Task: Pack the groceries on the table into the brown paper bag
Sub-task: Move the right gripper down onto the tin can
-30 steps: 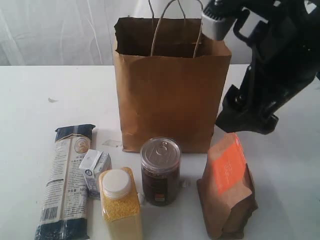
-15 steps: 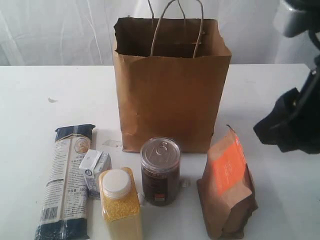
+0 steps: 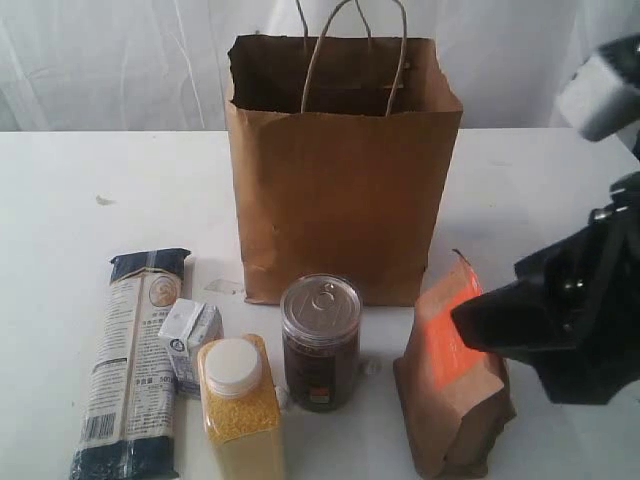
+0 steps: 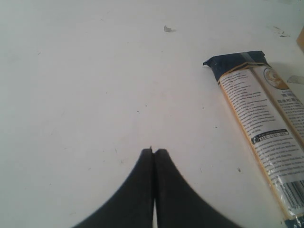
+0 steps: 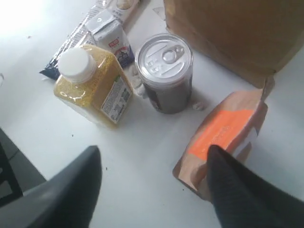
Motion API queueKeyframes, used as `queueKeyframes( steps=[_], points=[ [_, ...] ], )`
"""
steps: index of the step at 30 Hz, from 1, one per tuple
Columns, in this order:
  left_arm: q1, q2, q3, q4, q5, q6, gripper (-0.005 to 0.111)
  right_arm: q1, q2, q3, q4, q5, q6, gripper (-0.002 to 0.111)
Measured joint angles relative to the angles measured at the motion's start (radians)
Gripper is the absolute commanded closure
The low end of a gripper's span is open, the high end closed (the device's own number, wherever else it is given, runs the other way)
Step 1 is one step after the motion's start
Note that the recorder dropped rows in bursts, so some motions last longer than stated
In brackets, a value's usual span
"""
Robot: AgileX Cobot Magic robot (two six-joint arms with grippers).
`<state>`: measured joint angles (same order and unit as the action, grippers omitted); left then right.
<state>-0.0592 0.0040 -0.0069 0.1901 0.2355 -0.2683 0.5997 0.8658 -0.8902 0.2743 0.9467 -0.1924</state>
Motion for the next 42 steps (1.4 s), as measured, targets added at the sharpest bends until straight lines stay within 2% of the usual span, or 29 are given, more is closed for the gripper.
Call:
queueKeyframes(
  steps=[1,3,11,16,23,30,42],
  points=[
    [0.0,0.0,0.0,0.0,0.0,0.0,0.107,0.0,0.016,0.0,0.008,-0.002,-0.019,0.029],
    [0.0,0.0,0.0,0.0,0.0,0.0,0.107,0.013,0.054,0.002,0.012,-0.012,-0.058,0.025],
    [0.0,0.0,0.0,0.0,0.0,0.0,0.107,0.149,0.248,-0.059,-0.042,-0.084,-0.087,0.025],
    [0.0,0.0,0.0,0.0,0.0,0.0,0.107,0.188,0.38,-0.152,-0.098,-0.091,-0.087,0.025],
    [0.0,0.0,0.0,0.0,0.0,0.0,0.107,0.192,0.573,-0.24,-0.131,-0.093,-0.087,0.024],
    [0.0,0.0,0.0,0.0,0.0,0.0,0.107,0.192,0.722,-0.314,-0.142,-0.098,-0.075,0.015],
    [0.0,0.0,0.0,0.0,0.0,0.0,0.107,0.179,0.789,-0.334,-0.209,-0.136,0.003,0.014]
  ],
)
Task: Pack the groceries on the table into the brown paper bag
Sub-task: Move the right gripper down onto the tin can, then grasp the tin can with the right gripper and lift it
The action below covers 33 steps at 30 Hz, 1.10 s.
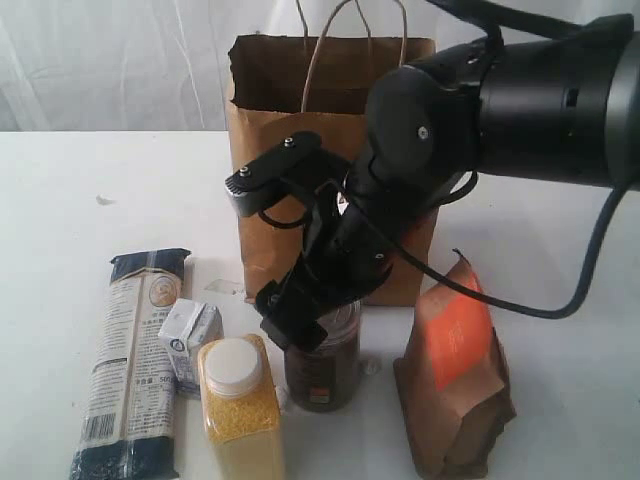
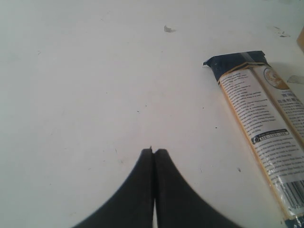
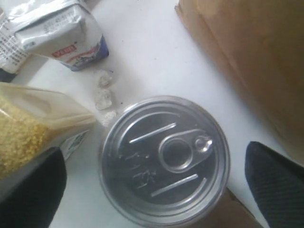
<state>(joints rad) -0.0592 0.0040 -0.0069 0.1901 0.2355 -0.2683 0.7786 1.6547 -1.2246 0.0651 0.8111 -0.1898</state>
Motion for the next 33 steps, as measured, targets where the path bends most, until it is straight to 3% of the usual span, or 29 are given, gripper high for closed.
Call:
queueKeyframes(
  steps=[8,11,14,20,23,33],
  points=[
    [0.0,0.0,0.0,0.0,0.0,0.0,0.107,-0.005,0.076,0.0,0.004,-0.004,0.007,0.015],
    [0.0,0.0,0.0,0.0,0.0,0.0,0.107,-0.006,0.099,0.0,0.006,-0.009,0.009,0.02],
    [0.0,0.0,0.0,0.0,0.0,0.0,0.107,-0.006,0.109,0.0,0.006,-0.02,0.011,0.037],
    [0.0,0.0,0.0,0.0,0.0,0.0,0.107,-0.006,0.111,-0.002,0.004,-0.035,0.065,0.093],
    [0.0,0.0,0.0,0.0,0.0,0.0,0.107,-0.006,0.111,-0.002,0.003,-0.035,0.083,0.108],
    [0.0,0.0,0.0,0.0,0.0,0.0,0.107,-0.006,-0.043,-0.002,0.005,0.071,0.139,0.108]
  ],
)
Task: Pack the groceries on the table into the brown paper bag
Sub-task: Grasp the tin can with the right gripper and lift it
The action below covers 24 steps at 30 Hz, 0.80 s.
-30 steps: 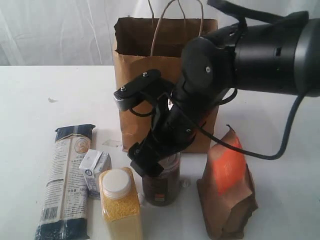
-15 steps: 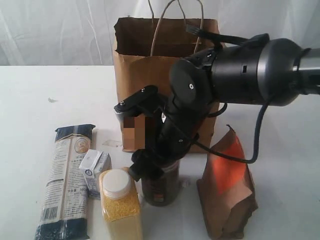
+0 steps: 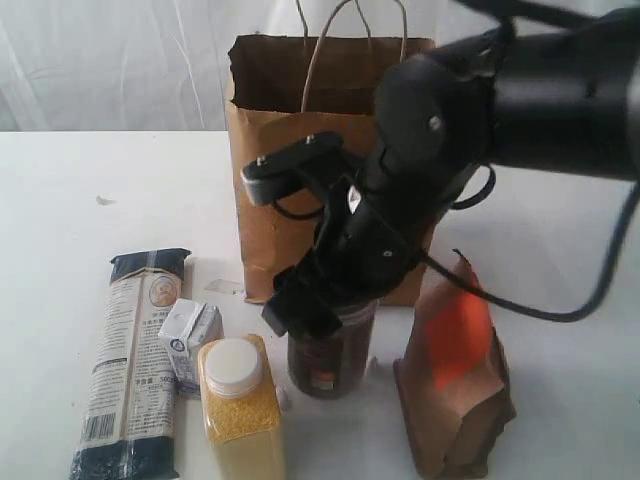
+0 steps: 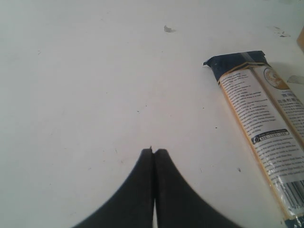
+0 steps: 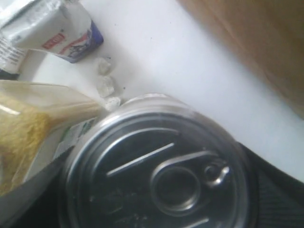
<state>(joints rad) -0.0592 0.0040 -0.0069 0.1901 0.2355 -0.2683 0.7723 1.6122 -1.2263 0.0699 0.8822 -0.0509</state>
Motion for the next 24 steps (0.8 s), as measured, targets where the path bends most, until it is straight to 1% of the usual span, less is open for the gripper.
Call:
queueKeyframes(
  steps=[8,16,20,24],
  points=[
    [0.0,0.0,0.0,0.0,0.0,0.0,0.107,0.0,-0.254,0.0,-0.006,0.14,0.051,0.108],
    [0.0,0.0,0.0,0.0,0.0,0.0,0.107,-0.007,-0.47,-0.018,-0.19,0.252,0.131,0.108],
    [0.0,0.0,0.0,0.0,0.0,0.0,0.107,-0.048,-0.503,-0.072,-0.234,0.29,0.144,0.108],
    [0.0,0.0,0.0,0.0,0.0,0.0,0.107,-0.112,-0.499,-0.135,-0.242,0.298,0.143,0.108]
  ],
)
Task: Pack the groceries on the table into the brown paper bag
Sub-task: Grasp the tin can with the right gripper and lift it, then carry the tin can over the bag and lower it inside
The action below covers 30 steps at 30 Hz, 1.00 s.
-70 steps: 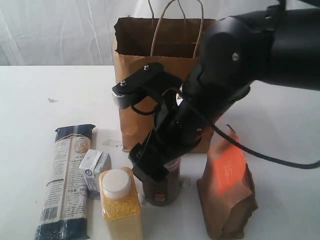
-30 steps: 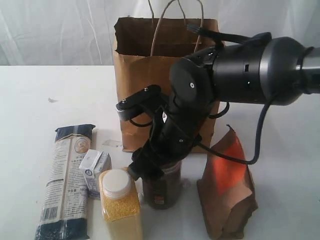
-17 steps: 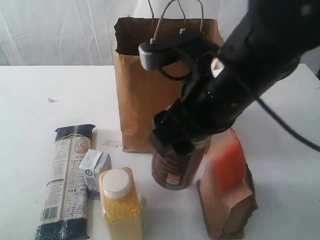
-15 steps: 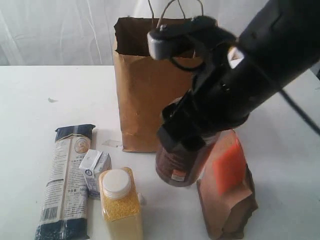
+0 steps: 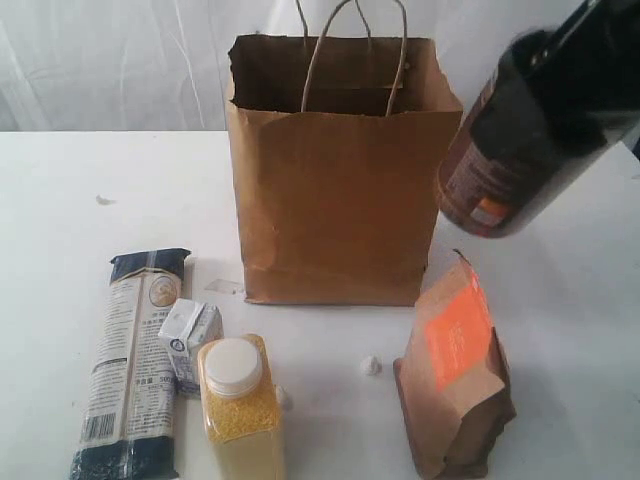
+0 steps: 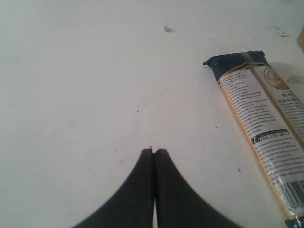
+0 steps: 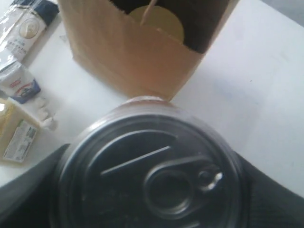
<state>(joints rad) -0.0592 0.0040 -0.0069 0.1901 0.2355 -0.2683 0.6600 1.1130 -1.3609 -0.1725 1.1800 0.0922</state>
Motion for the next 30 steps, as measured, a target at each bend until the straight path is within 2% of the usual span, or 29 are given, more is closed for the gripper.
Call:
queueKeyframes(
  steps=[12,23,30],
  points=[
    [0.0,0.0,0.0,0.0,0.0,0.0,0.107,-0.222,0.184,-0.245,0.006,-0.03,-0.105,0.108],
    [0.0,0.0,0.0,0.0,0.0,0.0,0.107,-0.235,0.435,-0.514,0.083,-0.101,-0.188,0.108],
    [0.0,0.0,0.0,0.0,0.0,0.0,0.107,-0.235,0.56,-0.566,0.121,-0.107,-0.216,0.108]
  ],
)
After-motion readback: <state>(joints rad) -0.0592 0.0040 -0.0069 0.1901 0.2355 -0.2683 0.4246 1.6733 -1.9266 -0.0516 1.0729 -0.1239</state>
